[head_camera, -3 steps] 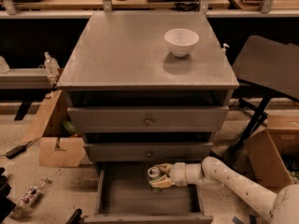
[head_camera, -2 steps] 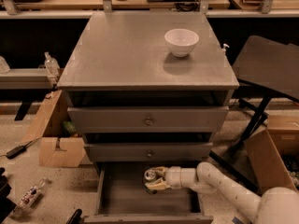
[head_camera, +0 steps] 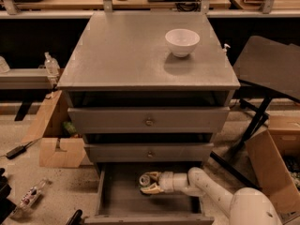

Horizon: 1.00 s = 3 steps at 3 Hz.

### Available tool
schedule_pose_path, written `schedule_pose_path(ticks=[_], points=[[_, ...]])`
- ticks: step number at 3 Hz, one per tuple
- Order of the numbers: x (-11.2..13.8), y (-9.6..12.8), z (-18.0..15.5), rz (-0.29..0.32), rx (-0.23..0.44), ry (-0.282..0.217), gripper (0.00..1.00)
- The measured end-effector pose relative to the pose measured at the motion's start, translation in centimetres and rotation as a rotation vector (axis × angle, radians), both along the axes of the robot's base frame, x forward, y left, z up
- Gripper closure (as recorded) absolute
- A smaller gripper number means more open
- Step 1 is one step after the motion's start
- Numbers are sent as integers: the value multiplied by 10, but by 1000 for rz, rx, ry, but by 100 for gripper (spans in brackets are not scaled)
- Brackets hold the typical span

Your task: Place green can into bottom drawer

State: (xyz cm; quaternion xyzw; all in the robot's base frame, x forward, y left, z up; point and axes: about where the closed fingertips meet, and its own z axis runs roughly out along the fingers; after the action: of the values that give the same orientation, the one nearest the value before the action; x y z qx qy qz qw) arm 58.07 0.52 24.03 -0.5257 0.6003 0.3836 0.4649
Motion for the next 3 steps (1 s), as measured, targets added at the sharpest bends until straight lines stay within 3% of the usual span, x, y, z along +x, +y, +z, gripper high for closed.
schedule_pose_path(ticks=[1, 2, 3], points=[[-9, 18, -34, 34, -43, 28, 97], [-9, 18, -32, 33, -38, 26, 74], [-11, 22, -32, 38, -35, 28, 44]])
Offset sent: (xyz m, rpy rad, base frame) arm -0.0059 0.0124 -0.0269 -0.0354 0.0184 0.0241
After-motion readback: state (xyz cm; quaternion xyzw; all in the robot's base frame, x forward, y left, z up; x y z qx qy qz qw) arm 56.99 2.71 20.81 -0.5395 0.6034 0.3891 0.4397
